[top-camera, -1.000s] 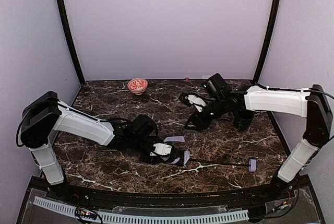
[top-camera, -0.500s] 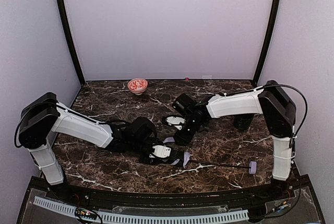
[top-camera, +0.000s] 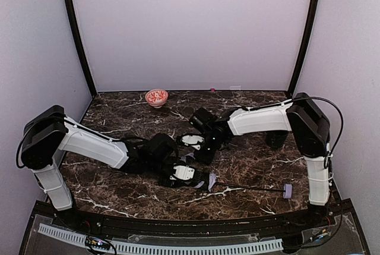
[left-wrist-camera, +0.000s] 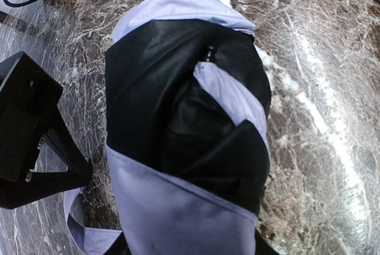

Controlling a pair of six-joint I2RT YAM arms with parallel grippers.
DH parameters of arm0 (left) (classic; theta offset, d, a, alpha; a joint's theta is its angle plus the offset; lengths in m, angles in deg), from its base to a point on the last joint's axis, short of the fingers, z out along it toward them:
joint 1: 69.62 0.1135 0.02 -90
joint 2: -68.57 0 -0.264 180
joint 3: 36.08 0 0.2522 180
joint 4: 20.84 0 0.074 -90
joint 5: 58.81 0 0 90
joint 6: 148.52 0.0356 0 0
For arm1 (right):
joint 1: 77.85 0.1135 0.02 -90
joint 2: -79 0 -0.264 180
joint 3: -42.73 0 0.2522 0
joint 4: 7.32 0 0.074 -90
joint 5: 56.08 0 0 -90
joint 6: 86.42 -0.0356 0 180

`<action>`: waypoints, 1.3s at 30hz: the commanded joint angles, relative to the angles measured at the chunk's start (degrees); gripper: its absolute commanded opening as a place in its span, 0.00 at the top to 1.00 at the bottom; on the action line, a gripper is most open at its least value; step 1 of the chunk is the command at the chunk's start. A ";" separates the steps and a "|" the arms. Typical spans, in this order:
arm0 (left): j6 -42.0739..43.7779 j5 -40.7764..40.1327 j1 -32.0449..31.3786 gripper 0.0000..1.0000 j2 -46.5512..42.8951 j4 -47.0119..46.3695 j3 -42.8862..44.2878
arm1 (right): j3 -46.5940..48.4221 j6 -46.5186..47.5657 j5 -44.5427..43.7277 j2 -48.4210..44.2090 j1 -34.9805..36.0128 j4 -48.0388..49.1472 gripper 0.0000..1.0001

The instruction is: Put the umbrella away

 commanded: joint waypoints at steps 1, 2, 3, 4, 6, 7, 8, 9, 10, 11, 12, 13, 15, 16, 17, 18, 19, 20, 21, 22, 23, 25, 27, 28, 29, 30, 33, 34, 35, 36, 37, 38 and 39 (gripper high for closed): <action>-0.03 -0.58 -0.76 0.58 3.05 11.10 -2.87 | 0.40 -1.59 1.47 0.83 -0.73 -3.15 1.00; -0.17 -0.63 -0.76 0.58 3.01 11.14 -2.99 | 1.22 -2.38 1.28 0.43 -1.49 -3.34 1.00; -0.16 -0.68 -0.76 0.58 2.99 11.19 -3.03 | 1.99 -4.03 1.26 -0.20 -2.33 -3.33 1.00; -0.27 -0.76 -0.76 0.58 2.97 11.18 -3.00 | 2.53 -5.31 1.83 -1.05 -3.48 -2.89 1.00; -0.48 -0.71 -0.76 0.58 2.81 11.18 -3.01 | 2.39 -7.68 3.73 -3.56 -5.70 -0.54 1.00; -0.47 -0.68 -0.76 0.58 2.71 11.17 -3.05 | 1.86 -8.71 4.55 -4.99 -6.69 1.16 1.00; -0.49 -0.55 -0.74 0.59 2.56 11.16 -3.00 | 1.16 -9.25 4.85 -6.57 -7.50 2.65 1.00; -0.45 -0.58 -0.75 0.59 2.41 11.22 -3.05 | 0.55 -9.50 4.90 -7.66 -8.10 3.81 1.00; -0.41 -0.51 -0.76 0.59 2.28 11.30 -3.11 | 0.23 -9.42 4.66 -8.37 -8.52 4.45 1.00; -0.30 -0.49 -0.76 0.59 2.18 11.32 -3.12 | 0.10 -9.30 4.62 -8.96 -8.83 4.59 1.00; -0.27 -0.51 -0.76 0.59 2.10 11.34 -3.11 | 0.04 -9.27 4.82 -9.51 -9.12 4.46 1.00; -0.31 -0.63 -0.76 0.59 2.13 11.36 -3.03 | -0.18 -9.38 5.11 -10.04 -9.40 4.44 1.00; -0.27 -0.73 -0.76 0.59 2.17 11.39 -3.04 | -0.94 -9.40 5.99 -11.30 -9.89 4.48 1.00; -0.24 -0.77 -0.76 0.59 2.17 11.35 -3.01 | -1.42 -9.24 6.59 -11.81 -9.98 4.39 1.00; -0.23 -0.77 -0.76 0.59 2.17 11.27 -3.03 | -1.79 -8.97 6.74 -12.27 -9.94 3.98 1.00; -0.16 -0.72 -0.76 0.59 2.17 11.24 -2.98 | -2.21 -8.83 6.40 -12.75 -9.99 3.57 1.00; -0.22 -0.70 -0.76 0.59 2.22 11.09 -3.00 | -2.81 -8.81 6.44 -13.13 -10.06 3.29 1.00; -0.42 -0.65 -0.76 0.59 2.33 10.93 -3.03 | -3.22 -8.79 6.67 -13.62 -10.04 2.99 1.00; -0.78 -0.64 -0.76 0.59 2.53 10.87 -2.86 | -3.75 -9.04 7.12 -14.26 -9.93 2.77 1.00; -1.38 -0.37 -0.76 0.59 2.79 10.97 -2.54 | -4.60 -9.86 7.85 -15.27 -9.87 3.00 0.99; -1.82 0.10 -0.76 0.59 3.19 11.30 -2.00 | -6.32 -10.59 8.30 -16.84 -9.78 4.11 0.94; -2.96 1.29 -0.76 0.59 4.05 12.29 -0.73 | -12.11 -11.49 9.12 -22.46 -9.38 8.91 0.87; -4.72 1.89 -0.68 0.58 5.16 13.25 0.56 | -19.95 -12.32 8.97 -31.06 -9.22 15.63 0.76; -5.50 2.22 -0.59 0.58 6.02 14.54 1.65 | -25.27 -12.47 8.64 -35.02 -9.14 18.95 0.71; -6.48 2.36 -0.58 0.58 7.05 16.05 2.79 | -29.01 -12.40 7.93 -38.64 -9.00 22.04 0.66; -7.45 2.40 -0.58 0.58 8.14 17.77 4.23 | -32.19 -12.10 7.05 -42.08 -8.87 25.07 0.63; -10.42 2.79 -0.48 0.58 11.44 21.72 7.28 | -40.17 -10.28 4.63 -51.51 -7.56 30.98 0.59; -11.12 3.00 -0.42 0.58 11.94 21.95 7.83 | -42.48 -9.54 4.27 -54.28 -6.77 32.31 0.57; -11.82 3.23 -0.41 0.58 12.19 22.08 7.97 | -44.52 -8.41 4.15 -57.03 -5.52 33.66 0.56; -12.29 3.69 -0.36 0.58 12.24 22.18 8.14 | -46.95 -7.04 4.09 -59.44 -4.16 35.01 0.55; -12.66 4.21 -0.32 0.58 12.20 22.45 8.38 | -49.57 -5.36 4.09 -61.95 -2.52 36.85 0.54; -13.15 4.61 -0.24 0.58 12.19 22.80 8.72 | -52.29 -3.30 3.71 -64.10 -0.71 39.30 0.52; -13.59 5.00 -0.17 0.58 12.27 23.28 9.17 | -55.01 -1.30 3.16 -66.23 1.41 41.30 0.50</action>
